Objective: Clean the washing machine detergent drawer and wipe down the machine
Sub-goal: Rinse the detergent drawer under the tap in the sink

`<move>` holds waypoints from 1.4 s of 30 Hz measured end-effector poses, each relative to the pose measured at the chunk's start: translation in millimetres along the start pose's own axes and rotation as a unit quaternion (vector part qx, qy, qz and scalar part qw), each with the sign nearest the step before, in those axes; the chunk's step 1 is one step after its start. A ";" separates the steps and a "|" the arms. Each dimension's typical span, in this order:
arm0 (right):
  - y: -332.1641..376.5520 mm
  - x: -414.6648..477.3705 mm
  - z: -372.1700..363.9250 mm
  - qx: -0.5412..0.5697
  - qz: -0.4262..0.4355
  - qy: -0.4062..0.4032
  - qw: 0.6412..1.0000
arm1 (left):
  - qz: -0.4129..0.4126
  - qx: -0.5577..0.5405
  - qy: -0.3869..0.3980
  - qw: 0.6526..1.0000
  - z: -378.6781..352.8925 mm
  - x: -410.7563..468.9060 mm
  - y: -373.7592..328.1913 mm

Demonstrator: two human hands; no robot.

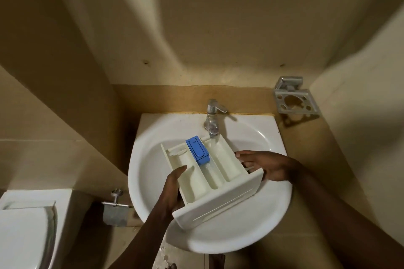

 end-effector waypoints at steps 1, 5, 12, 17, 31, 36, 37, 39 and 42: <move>-0.8 -0.8 -4.0 -0.003 0.009 0.010 1.000 | -0.003 0.001 0.001 1.000 -1.0 -1.0 -1.6; -0.9 -9.7 -14.9 -0.017 0.002 0.030 0.999 | 0.033 0.008 0.012 0.999 6.7 -15.1 -3.0; 3.1 -19.0 -40.8 -0.080 -0.054 0.050 0.994 | -0.047 0.115 0.036 0.992 -3.7 -85.6 -53.6; 54.5 -6.2 -8.6 -0.072 0.091 -0.187 0.975 | -0.063 0.189 -0.011 0.980 30.1 -46.1 -88.4; 142.2 45.9 -28.0 -0.389 0.133 -0.400 0.819 | -0.183 0.299 -0.001 0.936 46.2 -80.0 -109.3; 142.9 50.9 -44.1 -0.384 0.115 -0.385 0.831 | -0.185 0.339 -0.007 0.923 47.6 -79.7 -121.4; 141.7 48.6 -43.7 -0.384 0.116 -0.376 0.835 | -0.189 0.345 0.007 0.919 46.2 -78.5 -124.5; 138.3 42.6 -40.1 -0.408 0.108 -0.364 0.830 | -0.185 0.366 0.039 0.911 42.0 -80.2 -131.0; 139.2 22.1 -45.3 -0.425 0.198 -0.373 0.801 | -0.156 0.414 0.072 0.894 34.1 -86.1 -141.1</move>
Point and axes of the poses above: each hand's wrist, its own x-axis towards the middle knuckle, its own z-axis out of the back of the hand, y = z × x, the point moved 3 cm from there along x, towards the middle knuckle, and after that the axes turned 9 degrees about y, right-handed, at the moved point
